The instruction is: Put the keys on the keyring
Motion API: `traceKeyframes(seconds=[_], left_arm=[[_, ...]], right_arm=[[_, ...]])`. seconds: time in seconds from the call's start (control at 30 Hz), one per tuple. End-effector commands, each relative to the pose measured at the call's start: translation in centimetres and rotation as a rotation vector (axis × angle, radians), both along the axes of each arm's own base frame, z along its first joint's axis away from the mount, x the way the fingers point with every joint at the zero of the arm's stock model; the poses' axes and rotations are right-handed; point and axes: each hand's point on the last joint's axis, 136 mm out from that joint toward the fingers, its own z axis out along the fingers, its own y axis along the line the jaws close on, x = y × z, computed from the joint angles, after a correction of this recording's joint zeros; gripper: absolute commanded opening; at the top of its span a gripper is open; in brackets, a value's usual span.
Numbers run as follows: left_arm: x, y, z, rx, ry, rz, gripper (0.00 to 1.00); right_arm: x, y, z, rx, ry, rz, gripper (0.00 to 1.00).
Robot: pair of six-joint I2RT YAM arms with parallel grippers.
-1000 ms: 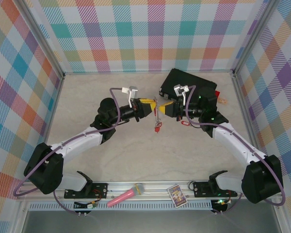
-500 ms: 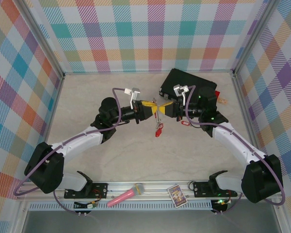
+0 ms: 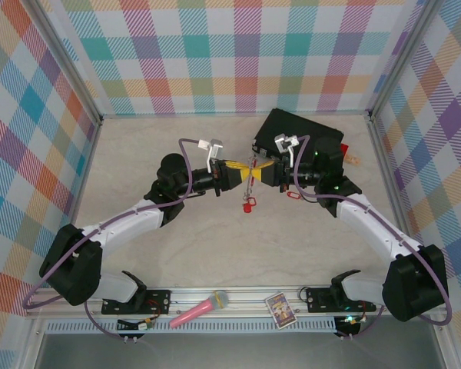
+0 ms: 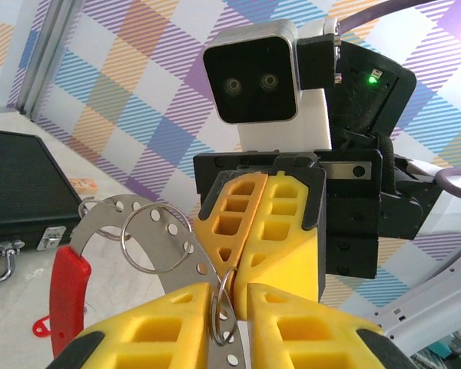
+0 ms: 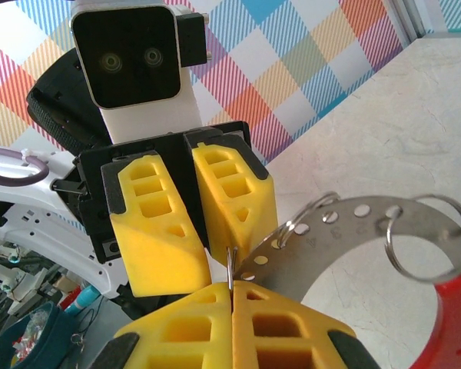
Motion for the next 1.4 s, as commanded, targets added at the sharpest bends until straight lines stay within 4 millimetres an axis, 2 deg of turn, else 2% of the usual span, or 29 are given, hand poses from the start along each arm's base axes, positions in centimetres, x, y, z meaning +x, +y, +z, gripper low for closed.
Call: traceKeyframes(seconds=[0.0,0.57,0.63,0.7,0.83,0.93,1.0,1.2,1.27,1.37], left_arm=[[-0.5,-0.1,1.4,-0.025,-0.044,-0.042,0.19],[-1.1,-0.3,1.4,-0.018,-0.049,-0.084,0.16],[-1.2,-0.4,1.4,-0.018,-0.049,-0.092,0.12],[-1.2,-0.4,1.3,-0.018,-0.048,-0.097,0.02],[-1.2,-0.3,1.6,-0.024,-0.055,-0.092,0.0],[-1.0,-0.2,1.6,-0.03,-0.057,-0.072,0.0],[-0.9,0.0,1.6,-0.035,-0.064,-0.056,0.0],[-1.0,0.3,1.6,-0.049,-0.079,-0.038,0.0],[-1.0,0.4,1.5,-0.054,-0.08,-0.033,0.0],[-1.0,0.5,1.3,-0.066,-0.085,-0.026,0.0]], right_arm=[[0.2,-0.1,1.6,0.02,-0.06,0.009,0.0],[0.1,0.0,1.4,0.019,-0.052,0.019,0.0],[0.1,0.0,1.3,0.019,-0.052,0.019,0.0],[0.1,0.0,1.3,0.019,-0.05,0.02,0.0],[0.2,0.0,1.2,0.015,-0.048,0.017,0.0],[0.4,-0.1,1.0,0.005,-0.038,-0.01,0.16],[0.9,-0.5,0.8,-0.006,-0.035,-0.065,0.32],[2.0,-2.8,0.4,-0.033,-0.034,-0.266,0.46],[2.4,-3.8,0.0,-0.055,-0.026,-0.336,0.47],[3.1,-5.3,-0.8,-0.088,-0.01,-0.437,0.57]])
